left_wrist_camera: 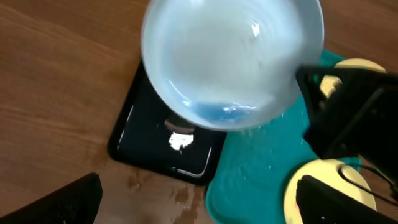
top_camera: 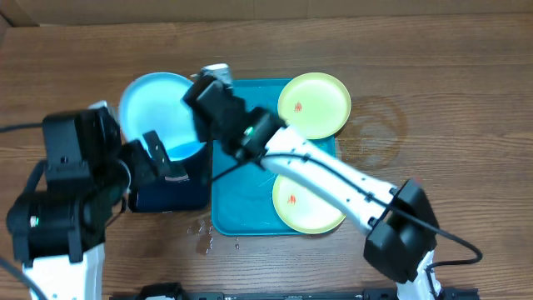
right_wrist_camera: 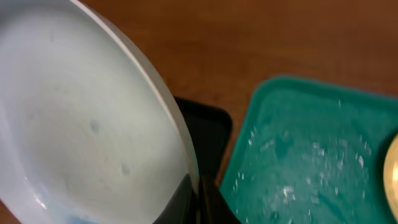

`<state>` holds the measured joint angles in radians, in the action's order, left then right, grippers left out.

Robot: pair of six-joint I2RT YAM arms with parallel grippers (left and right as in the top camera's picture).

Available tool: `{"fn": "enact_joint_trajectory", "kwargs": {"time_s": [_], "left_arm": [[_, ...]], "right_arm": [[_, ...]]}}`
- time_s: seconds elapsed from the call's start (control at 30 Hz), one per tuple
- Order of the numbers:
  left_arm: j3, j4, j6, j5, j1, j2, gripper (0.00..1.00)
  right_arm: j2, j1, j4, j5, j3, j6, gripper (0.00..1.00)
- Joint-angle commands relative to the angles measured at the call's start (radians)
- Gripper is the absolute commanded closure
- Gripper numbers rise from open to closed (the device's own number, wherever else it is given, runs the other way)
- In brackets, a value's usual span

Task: Clean dirty plates on tray and stack at the side
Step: 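Lift the light-blue plate with the right gripper and tip it over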

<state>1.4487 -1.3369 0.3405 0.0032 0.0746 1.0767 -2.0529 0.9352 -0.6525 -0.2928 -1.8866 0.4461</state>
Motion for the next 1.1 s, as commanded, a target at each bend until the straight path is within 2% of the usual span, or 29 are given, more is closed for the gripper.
{"fn": "enact_joint_trajectory", "kwargs": {"time_s": [0.0,0.23,0.37,0.73,1.07], "left_arm": [[0.013,-0.032,0.01,-0.014,0.005,-0.021,0.0],[0.006,-0.093,0.011,-0.014,0.005,-0.025,0.0],[-0.007,-0.087,0.012,-0.017,0.005,-0.024,0.0],[-0.008,-0.08,0.016,-0.04,0.005,-0.017,0.0],[-0.008,-0.08,0.016,-0.039,0.005,-0.017,0.0]], "right_arm": [[-0.008,0.06,0.093,-0.191,-0.017,-0.253,0.96],[-0.008,0.134,0.359,-0.439,-0.017,-0.655,0.96],[-0.008,0.137,0.468,-0.472,-0.017,-0.777,0.96],[-0.008,0.137,0.743,-0.479,-0.018,-0.956,0.96],[-0.008,0.137,0.865,-0.5,-0.018,-0.967,0.96]]}}
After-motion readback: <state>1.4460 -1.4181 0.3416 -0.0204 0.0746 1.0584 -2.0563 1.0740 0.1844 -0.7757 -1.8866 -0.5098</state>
